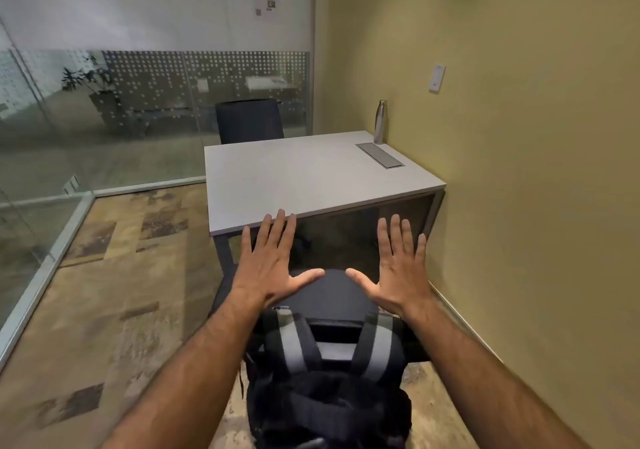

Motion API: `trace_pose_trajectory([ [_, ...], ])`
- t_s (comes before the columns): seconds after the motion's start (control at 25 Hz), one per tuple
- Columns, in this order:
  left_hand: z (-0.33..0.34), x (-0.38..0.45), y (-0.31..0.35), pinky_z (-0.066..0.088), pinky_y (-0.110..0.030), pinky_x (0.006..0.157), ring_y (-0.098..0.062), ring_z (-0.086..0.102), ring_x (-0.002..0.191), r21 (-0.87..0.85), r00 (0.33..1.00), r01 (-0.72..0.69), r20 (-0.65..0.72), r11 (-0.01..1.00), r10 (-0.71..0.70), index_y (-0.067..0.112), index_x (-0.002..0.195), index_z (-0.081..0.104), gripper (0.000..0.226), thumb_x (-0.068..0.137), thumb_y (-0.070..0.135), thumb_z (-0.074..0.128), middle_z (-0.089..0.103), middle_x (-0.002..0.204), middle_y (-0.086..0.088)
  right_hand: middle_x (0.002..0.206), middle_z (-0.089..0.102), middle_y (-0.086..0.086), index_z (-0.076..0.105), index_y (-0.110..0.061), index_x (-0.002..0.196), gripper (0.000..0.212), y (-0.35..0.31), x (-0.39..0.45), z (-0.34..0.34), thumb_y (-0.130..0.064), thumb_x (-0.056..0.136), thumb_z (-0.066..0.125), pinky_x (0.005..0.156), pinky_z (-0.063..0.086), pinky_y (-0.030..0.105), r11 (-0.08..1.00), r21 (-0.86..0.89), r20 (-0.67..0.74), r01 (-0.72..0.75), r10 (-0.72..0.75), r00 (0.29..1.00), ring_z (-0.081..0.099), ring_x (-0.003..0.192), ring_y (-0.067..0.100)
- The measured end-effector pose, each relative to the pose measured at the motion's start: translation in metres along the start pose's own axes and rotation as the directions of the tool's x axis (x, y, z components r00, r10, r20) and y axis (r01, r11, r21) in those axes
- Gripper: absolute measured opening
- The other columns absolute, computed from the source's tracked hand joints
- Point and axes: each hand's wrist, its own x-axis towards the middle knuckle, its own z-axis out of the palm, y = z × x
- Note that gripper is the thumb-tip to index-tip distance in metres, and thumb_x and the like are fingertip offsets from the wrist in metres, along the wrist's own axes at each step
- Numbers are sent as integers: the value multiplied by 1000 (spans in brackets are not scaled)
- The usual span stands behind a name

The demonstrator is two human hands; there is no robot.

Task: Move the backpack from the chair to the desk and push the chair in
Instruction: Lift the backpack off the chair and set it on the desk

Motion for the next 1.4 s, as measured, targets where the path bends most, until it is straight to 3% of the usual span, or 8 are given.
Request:
trace_pose_trajectory([
  [0.2, 17, -14, -13, 0, -55, 128, -17, -4, 159, -291, 982, -55, 155, 955, 104, 28, 163, 1, 104, 83, 86, 34, -6, 172, 5, 177, -3, 4, -3, -23, 167, 114, -27, -16, -6, -83, 85, 47, 133, 7, 47, 907, 418, 261, 56, -179, 949, 0, 163, 22],
  [0.32, 28, -18, -27, 20, -39, 125, -15, 25, 153, -491, 942, -46, 269, 870, 201, 27, 159, 29, 72, 99, 61, 49, 28, 168, 2, 177, 13, 3, 7, -20, 167, 115, -44, -25, -18, -60, 85, 77, 127, 14, 31, 865, 475, 540, 161, -431, 723, 16, 161, 19],
  [0.44, 35, -17, -32, 32, -33, 118, -13, 49, 137, -520, 847, 6, 456, 854, 271, 26, 141, 59, 43, 104, 46, 48, 57, 150, 1, 167, 37, 10, 21, -18, 164, 111, -61, -31, -29, -40, 78, 87, 125, 33, 41, 895, 348, 683, 278, -446, 579, 38, 151, 28],
  [0.64, 34, -11, -23, 39, -46, 113, -22, 57, 123, -436, 722, 2, 623, 900, 301, 31, 122, 65, 50, 91, 62, 42, 65, 134, -1, 140, 62, 4, 39, -25, 148, 88, -77, -52, -27, -36, 70, 79, 100, 55, 50, 898, 226, 629, 379, -431, 647, 61, 124, 32],
  [0.84, 30, -5, -47, 49, -43, 82, -16, 59, 84, -376, 806, -155, 486, 913, 338, 28, 87, 60, 62, 83, 86, 38, 66, 89, 3, 135, 68, 3, 50, -22, 137, 80, -71, -56, -24, -43, 62, 67, 99, 57, 52, 915, 215, 601, 342, -400, 692, 65, 120, 34],
  [1.04, 35, -5, -70, 44, -44, 98, -13, 45, 121, -228, 832, -297, 414, 927, 369, 26, 99, 69, 69, 91, 82, 29, 66, 114, 5, 139, 66, 3, 49, -23, 140, 83, -72, -58, -25, -43, 62, 67, 103, 55, 51, 928, 223, 622, 297, -370, 689, 63, 125, 31],
  [1.24, 29, -11, -80, 36, -42, 59, -14, 41, 54, -433, 904, -256, 209, 864, 373, 20, 53, 44, 67, 85, 79, 49, 43, 54, -1, 149, 61, 1, 41, -25, 154, 96, -74, -59, -29, -39, 62, 67, 111, 51, 48, 938, 222, 612, 265, -346, 711, 58, 135, 28],
  [1.4, 23, -23, -80, 36, -38, 56, -16, 39, 48, -377, 904, -282, 204, 882, 376, 25, 54, 49, 58, 92, 69, 41, 42, 50, 3, 153, 58, 1, 33, -25, 159, 103, -76, -59, -32, -39, 64, 69, 113, 50, 46, 940, 222, 621, 260, -342, 705, 57, 137, 27],
])
